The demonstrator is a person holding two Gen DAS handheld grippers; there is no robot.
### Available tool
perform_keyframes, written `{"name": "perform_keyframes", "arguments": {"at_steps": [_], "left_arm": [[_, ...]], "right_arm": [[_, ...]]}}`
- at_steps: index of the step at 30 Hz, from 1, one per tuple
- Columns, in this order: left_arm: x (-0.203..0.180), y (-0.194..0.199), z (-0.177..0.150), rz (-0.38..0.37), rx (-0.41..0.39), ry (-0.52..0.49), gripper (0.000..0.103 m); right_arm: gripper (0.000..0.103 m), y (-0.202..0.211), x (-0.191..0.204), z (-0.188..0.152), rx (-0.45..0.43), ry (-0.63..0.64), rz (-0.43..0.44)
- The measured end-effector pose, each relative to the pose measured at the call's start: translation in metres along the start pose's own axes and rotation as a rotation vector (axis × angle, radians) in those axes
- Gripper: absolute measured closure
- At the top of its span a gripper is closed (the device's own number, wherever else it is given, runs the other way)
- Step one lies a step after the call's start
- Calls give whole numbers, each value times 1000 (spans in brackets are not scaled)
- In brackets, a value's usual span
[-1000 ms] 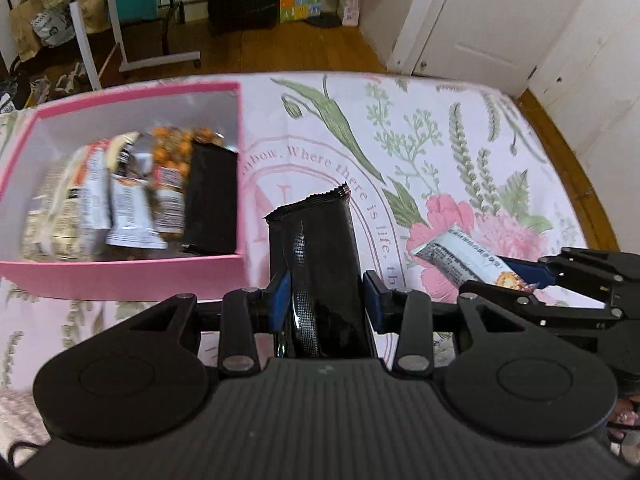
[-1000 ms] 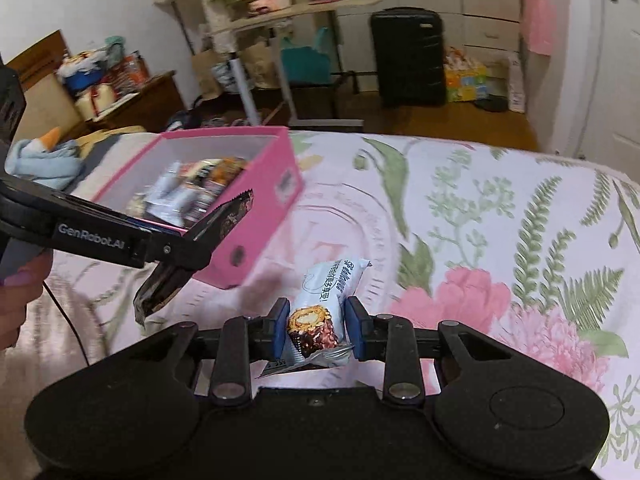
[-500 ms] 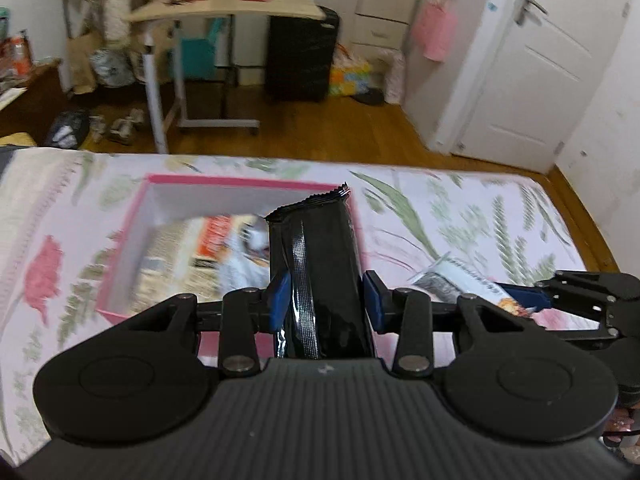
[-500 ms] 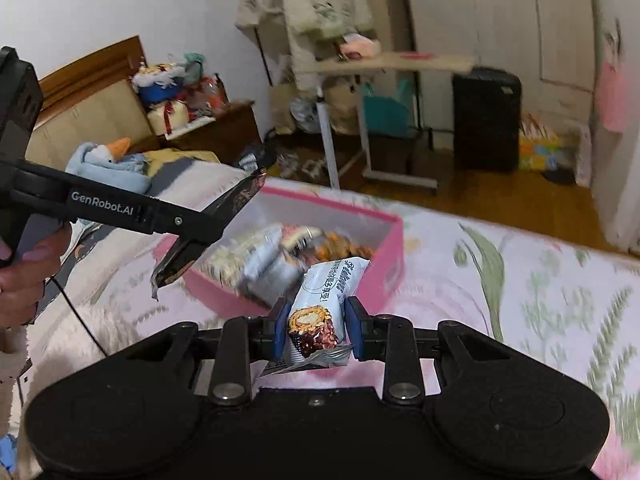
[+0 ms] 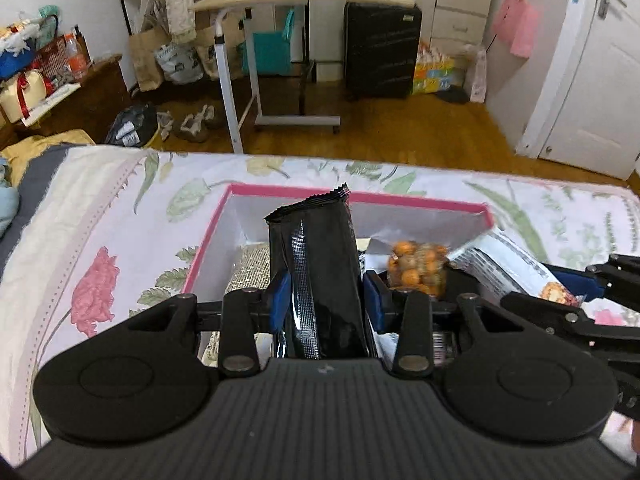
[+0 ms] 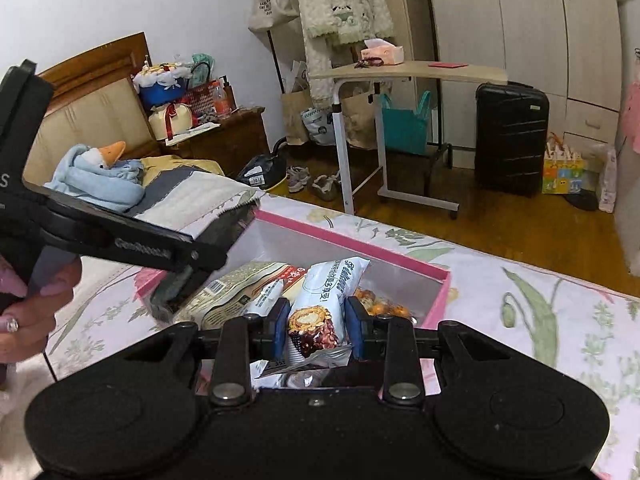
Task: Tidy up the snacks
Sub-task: 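Carry the black packet and wafer bar into the pink box and open both grippers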
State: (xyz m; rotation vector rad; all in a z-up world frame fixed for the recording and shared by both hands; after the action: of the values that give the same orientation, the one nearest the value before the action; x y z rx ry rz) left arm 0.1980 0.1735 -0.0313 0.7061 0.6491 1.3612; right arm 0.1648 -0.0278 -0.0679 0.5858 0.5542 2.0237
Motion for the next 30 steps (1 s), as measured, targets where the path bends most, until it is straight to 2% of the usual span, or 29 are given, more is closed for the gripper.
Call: {"name": "perform_keyframes", "arguments": {"at_steps": [2,5,7,10,16,19,21,24,30], "left_arm": [[2,-16,0,15,21,-16,65],[3,-40,-2,48,95,-29,65],[4,-52,-3,45,142,-22,65],[7,-62,-5,37,169,-10,64],[7,-77,-13,58,186,-13,63],[5,-80,-13,84,170,-28,62],[4,-80,-14,91,165,-35,62],[3,-76,-14,97,156,-38,59],[3,-55,-22,100,98,-21,52]], "right_arm": [[68,-15,1,-1,3,8,-1],[68,-38,2,-1,22,32,-7],[68,-49,1,2,36,52,-25],[68,-59,3,5,49,63,-28],[68,-77,7,1,81,54,-67],[68,-85,8,-4,104,50,-70],[64,-85,9,-7,109,56,-54],[63,-79,6,-11,143,42,15],[60,-46,-13,-16,91,-47,54]]}}
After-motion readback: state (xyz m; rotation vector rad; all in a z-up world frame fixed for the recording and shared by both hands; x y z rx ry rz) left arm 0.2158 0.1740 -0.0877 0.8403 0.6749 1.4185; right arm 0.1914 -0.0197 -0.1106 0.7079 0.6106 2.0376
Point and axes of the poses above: each gripper's, at about its wrist camera, not at the fingertips, and y roughly against the way its jaws point, x to its left, z to its top, the point moved 2 cm from there along -y, roughly the way its jaws point
